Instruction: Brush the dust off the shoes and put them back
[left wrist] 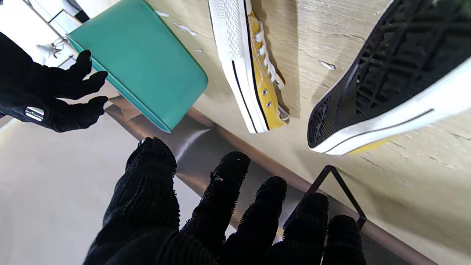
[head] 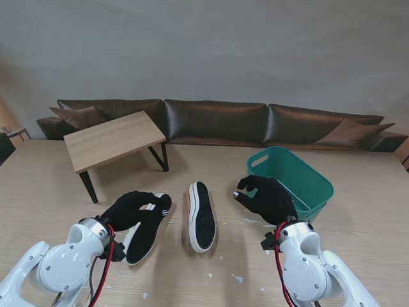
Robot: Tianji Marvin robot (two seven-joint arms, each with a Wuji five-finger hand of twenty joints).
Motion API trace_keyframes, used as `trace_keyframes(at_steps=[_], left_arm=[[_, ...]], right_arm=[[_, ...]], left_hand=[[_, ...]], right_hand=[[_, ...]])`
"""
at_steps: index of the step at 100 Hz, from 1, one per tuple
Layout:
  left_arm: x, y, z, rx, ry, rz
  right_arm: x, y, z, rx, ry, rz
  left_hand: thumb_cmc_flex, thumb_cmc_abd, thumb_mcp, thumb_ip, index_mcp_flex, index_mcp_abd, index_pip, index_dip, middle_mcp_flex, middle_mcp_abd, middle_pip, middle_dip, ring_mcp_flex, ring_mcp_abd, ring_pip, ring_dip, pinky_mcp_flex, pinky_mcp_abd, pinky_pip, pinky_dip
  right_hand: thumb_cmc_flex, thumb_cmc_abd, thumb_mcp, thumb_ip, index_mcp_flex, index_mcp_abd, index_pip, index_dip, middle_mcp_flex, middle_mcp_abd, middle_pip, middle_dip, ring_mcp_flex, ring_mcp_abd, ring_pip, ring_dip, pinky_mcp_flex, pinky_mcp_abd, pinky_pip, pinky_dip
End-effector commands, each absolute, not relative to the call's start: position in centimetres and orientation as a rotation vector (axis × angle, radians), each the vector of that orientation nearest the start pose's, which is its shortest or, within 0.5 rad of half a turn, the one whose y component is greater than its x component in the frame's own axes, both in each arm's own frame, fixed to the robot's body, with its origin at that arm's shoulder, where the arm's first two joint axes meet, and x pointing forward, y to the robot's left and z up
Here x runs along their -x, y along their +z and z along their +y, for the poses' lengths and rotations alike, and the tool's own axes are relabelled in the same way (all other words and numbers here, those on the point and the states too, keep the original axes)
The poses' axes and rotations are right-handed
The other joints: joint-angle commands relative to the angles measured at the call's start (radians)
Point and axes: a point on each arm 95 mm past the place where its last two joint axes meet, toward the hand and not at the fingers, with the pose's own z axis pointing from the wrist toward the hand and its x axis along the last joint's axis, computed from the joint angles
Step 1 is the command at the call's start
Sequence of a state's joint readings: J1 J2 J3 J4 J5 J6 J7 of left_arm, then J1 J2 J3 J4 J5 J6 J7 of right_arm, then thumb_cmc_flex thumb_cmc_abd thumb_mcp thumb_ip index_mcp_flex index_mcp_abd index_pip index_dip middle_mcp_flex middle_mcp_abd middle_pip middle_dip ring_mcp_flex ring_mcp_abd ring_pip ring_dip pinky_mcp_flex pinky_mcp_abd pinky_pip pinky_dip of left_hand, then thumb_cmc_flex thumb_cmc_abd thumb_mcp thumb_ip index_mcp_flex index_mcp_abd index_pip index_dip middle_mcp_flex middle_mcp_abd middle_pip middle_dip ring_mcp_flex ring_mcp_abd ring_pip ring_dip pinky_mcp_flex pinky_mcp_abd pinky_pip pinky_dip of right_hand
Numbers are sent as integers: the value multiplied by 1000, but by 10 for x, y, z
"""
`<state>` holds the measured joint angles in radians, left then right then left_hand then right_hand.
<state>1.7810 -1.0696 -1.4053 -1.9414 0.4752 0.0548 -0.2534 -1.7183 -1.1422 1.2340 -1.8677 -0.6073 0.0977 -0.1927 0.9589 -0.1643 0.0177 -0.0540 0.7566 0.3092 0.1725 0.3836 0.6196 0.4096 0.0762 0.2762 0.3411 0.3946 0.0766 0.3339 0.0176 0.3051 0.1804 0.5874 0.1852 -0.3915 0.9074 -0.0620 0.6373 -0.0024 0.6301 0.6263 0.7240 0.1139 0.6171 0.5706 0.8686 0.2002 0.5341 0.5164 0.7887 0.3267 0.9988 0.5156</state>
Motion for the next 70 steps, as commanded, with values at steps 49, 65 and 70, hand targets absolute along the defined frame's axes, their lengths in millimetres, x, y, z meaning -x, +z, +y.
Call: trace_keyframes(at_steps=[49, 65, 70], left_arm=[[-376, -267, 17, 1796, -1460, 1275], [-388, -270, 14, 1822, -1307, 1312], [-390, -272, 13, 1848, -1261, 1319]], right_arm=[[-353, -274, 32, -1549, 1879, 1051], [-352, -274, 32, -1553, 1885, 1055], [-352, -274, 32, -1554, 1886, 1052]], left_hand=[[-77, -42, -28, 26, -96, 54, -51, -35, -11, 40, 9, 40, 28, 69, 42, 80, 80, 47, 56, 74], [-158, -58, -26, 28, -157, 108, -71, -61, -16, 67, 24, 88, 43, 89, 93, 148, 110, 65, 87, 133], [-182, -59, -25, 29, -159, 124, -67, -64, -18, 80, 29, 106, 46, 94, 115, 169, 118, 70, 98, 156]], right_hand=[[-3, -28, 23, 14, 12, 9, -1, -5, 10, 20, 5, -14, 2, 8, 7, -14, -433, 26, -23, 25], [-4, -28, 22, 14, 14, 9, 0, -6, 12, 20, 5, -14, 5, 10, 8, -13, -432, 26, -23, 27], [-3, -28, 22, 14, 14, 11, 0, -6, 13, 20, 5, -13, 6, 11, 9, -13, -431, 26, -23, 27]])
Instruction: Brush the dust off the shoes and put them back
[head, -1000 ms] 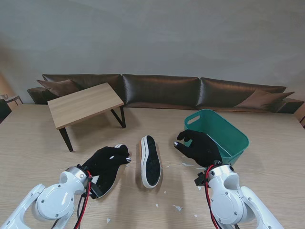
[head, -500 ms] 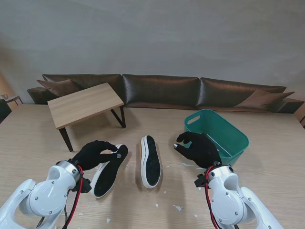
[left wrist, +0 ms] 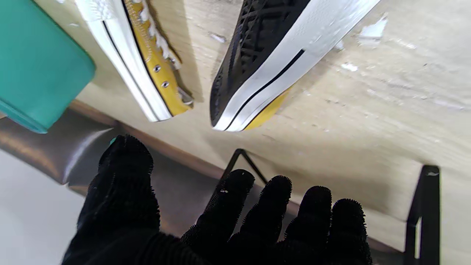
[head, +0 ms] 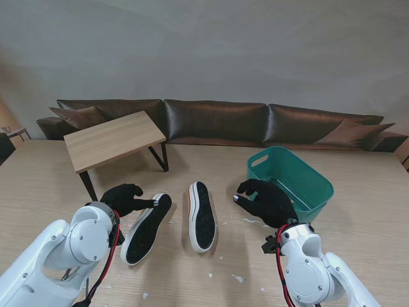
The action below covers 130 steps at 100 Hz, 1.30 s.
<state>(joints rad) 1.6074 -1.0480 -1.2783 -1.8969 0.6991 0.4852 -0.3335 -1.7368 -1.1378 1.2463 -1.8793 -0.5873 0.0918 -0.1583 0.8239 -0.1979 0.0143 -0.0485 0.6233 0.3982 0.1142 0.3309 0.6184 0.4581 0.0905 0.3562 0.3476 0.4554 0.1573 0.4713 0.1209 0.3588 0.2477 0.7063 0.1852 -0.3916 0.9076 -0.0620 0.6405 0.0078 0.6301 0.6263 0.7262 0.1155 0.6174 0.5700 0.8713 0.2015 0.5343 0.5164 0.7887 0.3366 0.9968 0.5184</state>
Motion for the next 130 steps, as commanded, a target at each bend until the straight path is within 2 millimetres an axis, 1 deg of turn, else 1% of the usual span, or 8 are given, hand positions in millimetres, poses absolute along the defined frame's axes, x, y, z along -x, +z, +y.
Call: trace_keyframes(at_steps=[1, 22, 56, 87, 92, 96, 106, 130], left_arm=[[-391, -272, 12, 1853, -1252, 1322], [-399, -286, 12, 1880, -1092, 1377], [-404, -310, 9, 1949, -934, 1395], [-410, -330, -2, 2017, -832, 1384], [-410, -334, -5, 2020, -827, 1373], [-411, -337, -7, 2021, -823, 1368], [-410, -344, -11, 2015, -809, 1370], [-410, -359, -20, 1990, -776, 1385]], right_arm=[[-352, -274, 32, 2116, -2568, -1432], [-351, -274, 32, 2121, -2564, -1418], [-350, -276, 33, 2131, -2538, -1402], [-350, -277, 34, 2138, -2523, -1391], [-350, -277, 34, 2139, -2523, -1388], [-350, -277, 34, 2141, -2522, -1386], [-350, -277, 34, 2144, -2520, -1380], [-350, -278, 35, 2139, -2514, -1381]], left_hand=[[-50, -25, -20, 24, -24, 38, -7, -11, -17, 34, 16, 31, 38, 33, 39, 37, 15, 18, 33, 43], [-95, -37, -15, 28, -42, 52, 4, -6, -12, 43, 28, 109, 40, 44, 176, 135, 56, 33, 86, 181], [-110, -47, -16, 30, -56, 82, 11, 11, -6, 56, 36, 125, 38, 55, 223, 140, 71, 46, 93, 218], [-124, -86, 44, 25, 23, 120, 150, 200, 91, 69, 79, 261, 107, 96, 359, 218, 84, 92, 275, 374], [-156, -119, 158, 12, 48, 118, 181, 252, 123, 67, 94, 298, 134, 103, 403, 243, 31, 90, 505, 349], [-199, -153, 279, -6, 65, 117, 208, 283, 151, 65, 111, 327, 159, 107, 438, 258, 1, 95, 693, 227], [-199, -195, 432, -14, 102, 105, 283, 338, 210, 47, 173, 387, 230, 106, 535, 296, 39, 114, 909, 136], [-172, -276, 687, -22, 145, 60, 495, 438, 322, -15, 336, 476, 410, 61, 728, 345, 264, 130, 1144, 151]], right_hand=[[-3, -28, 22, 14, 11, 1, 0, -6, 11, 19, 5, -13, 3, 9, 9, -13, -431, 16, -21, 24], [-3, -26, 22, 14, 14, 3, 1, -7, 15, 20, 5, -13, 6, 12, 11, -12, -430, 19, -21, 26], [-5, -25, 22, 14, 22, 13, 2, -9, 30, 22, 5, -13, 18, 17, 16, -10, -424, 21, -18, 28], [-5, -23, 23, 14, 27, 21, 5, -11, 35, 25, 5, -12, 22, 20, 17, -9, -421, 22, -16, 28], [-4, -25, 24, 14, 29, 23, 5, -11, 37, 26, 6, -12, 23, 21, 18, -9, -421, 23, -16, 28], [-3, -24, 25, 15, 31, 26, 5, -11, 38, 25, 6, -12, 23, 22, 17, -9, -421, 23, -15, 28], [-3, -25, 26, 14, 30, 26, 5, -12, 39, 25, 6, -12, 24, 21, 18, -9, -422, 24, -16, 28], [-4, -22, 26, 14, 32, 29, 7, -13, 41, 27, 6, -12, 26, 22, 18, -8, -421, 24, -15, 27]])
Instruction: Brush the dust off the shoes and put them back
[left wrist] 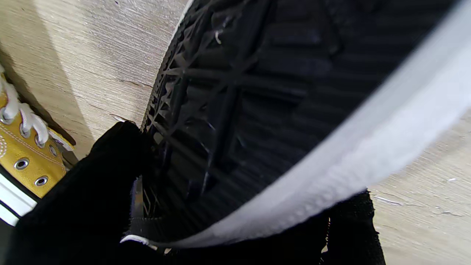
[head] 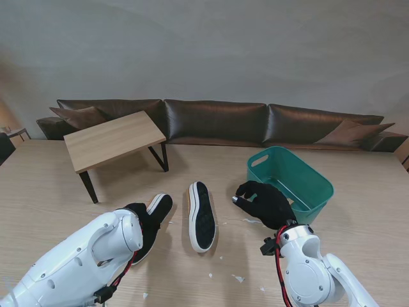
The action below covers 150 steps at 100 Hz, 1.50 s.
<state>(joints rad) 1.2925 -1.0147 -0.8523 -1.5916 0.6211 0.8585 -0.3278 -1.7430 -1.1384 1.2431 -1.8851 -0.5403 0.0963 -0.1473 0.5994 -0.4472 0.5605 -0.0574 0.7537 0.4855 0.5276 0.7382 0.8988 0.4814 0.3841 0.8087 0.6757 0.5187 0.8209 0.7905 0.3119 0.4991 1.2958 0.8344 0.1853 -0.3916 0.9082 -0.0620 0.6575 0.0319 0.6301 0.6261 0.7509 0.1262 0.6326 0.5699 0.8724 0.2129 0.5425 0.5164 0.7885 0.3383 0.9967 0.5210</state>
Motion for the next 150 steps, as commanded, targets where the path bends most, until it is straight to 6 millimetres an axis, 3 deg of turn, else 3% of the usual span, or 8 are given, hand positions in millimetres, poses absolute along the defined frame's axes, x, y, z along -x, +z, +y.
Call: trace_keyframes(at_steps=[1, 5, 11, 22, 32, 53, 108, 150], left_arm=[[-410, -359, -20, 1990, -774, 1387], [-410, -362, -21, 1986, -760, 1390], [-410, -366, -22, 1975, -747, 1383], [-410, -371, -21, 1953, -745, 1345], [-407, -372, -16, 1919, -760, 1326], [-398, -352, 1, 1800, -890, 1293], [-376, -286, 18, 1483, -1492, 1290], [-383, -280, 9, 1319, -1864, 1313]], right_arm=[[-350, -278, 35, 2139, -2514, -1382], [-350, -278, 35, 2138, -2513, -1383], [-350, -278, 36, 2136, -2511, -1383], [-350, -279, 36, 2133, -2504, -1381], [-350, -280, 38, 2128, -2499, -1380], [-350, -281, 43, 2107, -2500, -1366], [-374, -251, 63, 2025, -2545, -1310], [-410, -234, 90, 1897, -2425, -1349]], left_hand=[[56, -29, 150, -13, 14, -30, 91, 35, 47, -41, 50, 26, 91, -6, 75, 29, 88, -14, 110, 31], [75, -38, 189, -13, 18, -37, 132, 50, 66, -52, 75, 37, 130, -24, 113, 38, 146, -27, 156, 55], [173, -102, 205, -74, 6, -64, 247, 90, 109, -78, 122, 56, 203, -58, 167, 38, 237, -44, 225, 53], [323, -151, 270, -95, 0, -121, 523, 63, 235, -140, 148, 224, 355, -131, 228, 2, 388, -74, 350, -73], [355, -179, 300, -114, 16, -138, 560, 19, 294, -160, 119, 223, 443, -176, 210, -21, 483, -85, 355, -167], [391, -221, 322, -136, 43, -183, 578, -15, 334, -182, 68, 237, 510, -208, 148, -23, 539, -102, 311, -239], [419, -259, 324, -128, 76, -258, 565, -48, 356, -220, -33, 245, 482, -186, 48, 0, 476, -94, 207, -256], [451, -276, 279, -100, 120, -337, 541, -105, 351, -259, -97, 221, 386, -157, -39, 1, 312, -99, 67, -221]], right_hand=[[-4, -22, 26, 14, 15, 5, 7, -13, 16, 15, -9, -12, 25, 11, 10, -8, -421, 22, -15, 24], [-4, -22, 26, 14, 16, 5, 8, -13, 17, 15, -9, -12, 25, 10, 10, -8, -421, 23, -14, 24], [-3, -20, 26, 14, 17, 5, 8, -13, 20, 16, -9, -12, 27, 12, 11, -8, -420, 22, -14, 24], [-2, -20, 27, 15, 19, 6, 10, -13, 23, 18, -8, -12, 30, 11, 12, -8, -418, 23, -13, 24], [0, -20, 29, 15, 20, 10, 10, -14, 26, 19, -8, -12, 32, 11, 12, -8, -417, 24, -12, 24], [1, -21, 37, 14, 18, 11, 12, -14, 25, 19, -7, -11, 33, 10, 11, -9, -413, 24, -9, 23], [6, -30, 54, 10, -76, 5, 4, -16, -55, 15, -12, -14, 7, 6, 8, -10, -411, 18, -5, 20], [53, -142, 24, -15, -396, -33, -101, -93, -391, 16, -75, -106, -161, 18, -87, -68, -473, 3, -62, 42]])
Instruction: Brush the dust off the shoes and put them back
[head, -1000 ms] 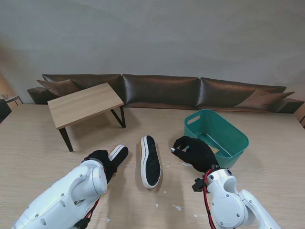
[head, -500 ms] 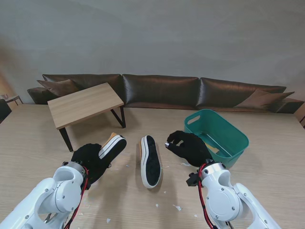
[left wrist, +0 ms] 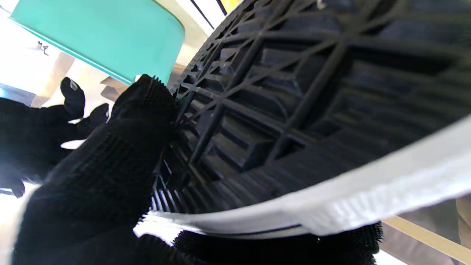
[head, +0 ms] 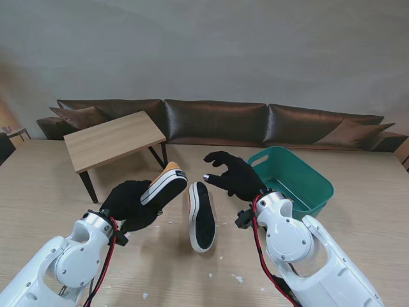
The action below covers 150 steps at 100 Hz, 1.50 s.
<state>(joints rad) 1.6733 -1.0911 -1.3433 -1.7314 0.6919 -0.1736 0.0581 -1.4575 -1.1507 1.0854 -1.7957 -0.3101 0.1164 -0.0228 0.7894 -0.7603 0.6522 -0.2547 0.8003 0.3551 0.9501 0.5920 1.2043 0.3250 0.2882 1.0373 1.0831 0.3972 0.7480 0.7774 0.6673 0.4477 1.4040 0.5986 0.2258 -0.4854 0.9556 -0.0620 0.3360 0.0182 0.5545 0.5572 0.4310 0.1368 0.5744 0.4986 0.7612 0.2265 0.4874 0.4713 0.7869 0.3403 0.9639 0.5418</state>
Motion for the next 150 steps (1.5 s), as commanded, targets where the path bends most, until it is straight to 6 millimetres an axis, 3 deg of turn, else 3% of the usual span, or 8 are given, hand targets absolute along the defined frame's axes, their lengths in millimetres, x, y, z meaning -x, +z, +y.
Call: trace_keyframes(at_steps=[1, 68, 89, 99, 103, 110, 132, 150], left_arm=[[-383, -280, 9, 1317, -1866, 1316], [-390, -261, -7, 1184, -2011, 1344], [-393, -261, -8, 1197, -2043, 1278], [-394, -261, -7, 1205, -2035, 1272], [-395, -261, -6, 1208, -2032, 1267], [-395, -262, -6, 1218, -2020, 1260], [-396, -269, 0, 1284, -1990, 1183], [-389, -276, 9, 1362, -1946, 1131]], right_arm=[[-411, -234, 90, 1893, -2423, -1357], [-421, -242, 139, 1580, -2263, -1609], [-419, -255, 152, 1537, -2329, -1591], [-418, -259, 159, 1524, -2403, -1521], [-418, -261, 162, 1516, -2431, -1491], [-418, -262, 166, 1497, -2484, -1451], [-418, -262, 177, 1450, -2558, -1417], [-419, -260, 183, 1512, -2625, -1414]], left_hand=[[261, 36, 186, 98, 76, -209, 117, 40, 47, -104, -3, -11, -22, -36, 33, 13, -45, -48, -43, 16], [244, -9, 196, 102, 151, -291, 80, -9, 75, -141, -28, -75, -55, -44, 0, 13, -99, -84, -64, 29], [245, -7, 192, 102, 150, -280, 76, -7, 76, -135, -26, -76, -59, -40, 1, 18, -105, -81, -64, 33], [247, -3, 188, 101, 145, -271, 73, -2, 74, -130, -25, -74, -63, -38, 3, 18, -111, -77, -64, 35], [247, 0, 186, 100, 143, -268, 72, 1, 73, -130, -25, -74, -64, -38, 5, 19, -113, -75, -63, 36], [253, 11, 176, 97, 129, -246, 69, 19, 67, -122, -26, -71, -76, -32, 9, 18, -126, -62, -63, 43], [264, 69, 115, 95, 86, -173, -117, -31, -29, -53, -83, -94, -204, 5, -53, -36, -277, -18, -167, 52], [40, 180, 124, 132, 20, -110, -597, -82, -330, 31, -115, -553, -500, 50, -338, -228, -531, -35, -465, -26]], right_hand=[[14, -52, -27, -15, -86, -18, -29, -26, -81, 5, -20, -37, -55, 5, -37, -25, -473, 2, -31, 22], [81, -185, -239, 22, -180, -97, -137, -27, -246, -3, -53, -142, -131, 55, -241, -139, -453, 41, -149, 74], [232, -229, -277, 38, -70, -74, 93, 76, -92, -11, 123, -33, 45, 15, -62, -57, -321, -4, 40, 103], [228, -340, 213, -44, 137, -29, 290, 107, 187, -40, 215, 39, 245, -41, 111, 1, -179, -21, 187, 53], [251, -348, 279, -62, 244, -10, 343, 105, 309, -46, 236, 52, 331, -61, 161, 17, -117, -23, 229, 38], [347, -414, 286, -239, 367, -35, 584, -123, 517, -49, 243, 110, 472, -105, 234, 53, -6, -41, 317, -25], [429, -471, 383, -255, 613, -104, 663, -209, 800, -41, 209, 213, 554, -190, 513, 184, 184, -93, 392, -34], [437, -492, 418, -239, 592, -87, 760, -324, 835, -31, 205, 274, 556, -211, 621, 221, 245, -99, 410, -3]])
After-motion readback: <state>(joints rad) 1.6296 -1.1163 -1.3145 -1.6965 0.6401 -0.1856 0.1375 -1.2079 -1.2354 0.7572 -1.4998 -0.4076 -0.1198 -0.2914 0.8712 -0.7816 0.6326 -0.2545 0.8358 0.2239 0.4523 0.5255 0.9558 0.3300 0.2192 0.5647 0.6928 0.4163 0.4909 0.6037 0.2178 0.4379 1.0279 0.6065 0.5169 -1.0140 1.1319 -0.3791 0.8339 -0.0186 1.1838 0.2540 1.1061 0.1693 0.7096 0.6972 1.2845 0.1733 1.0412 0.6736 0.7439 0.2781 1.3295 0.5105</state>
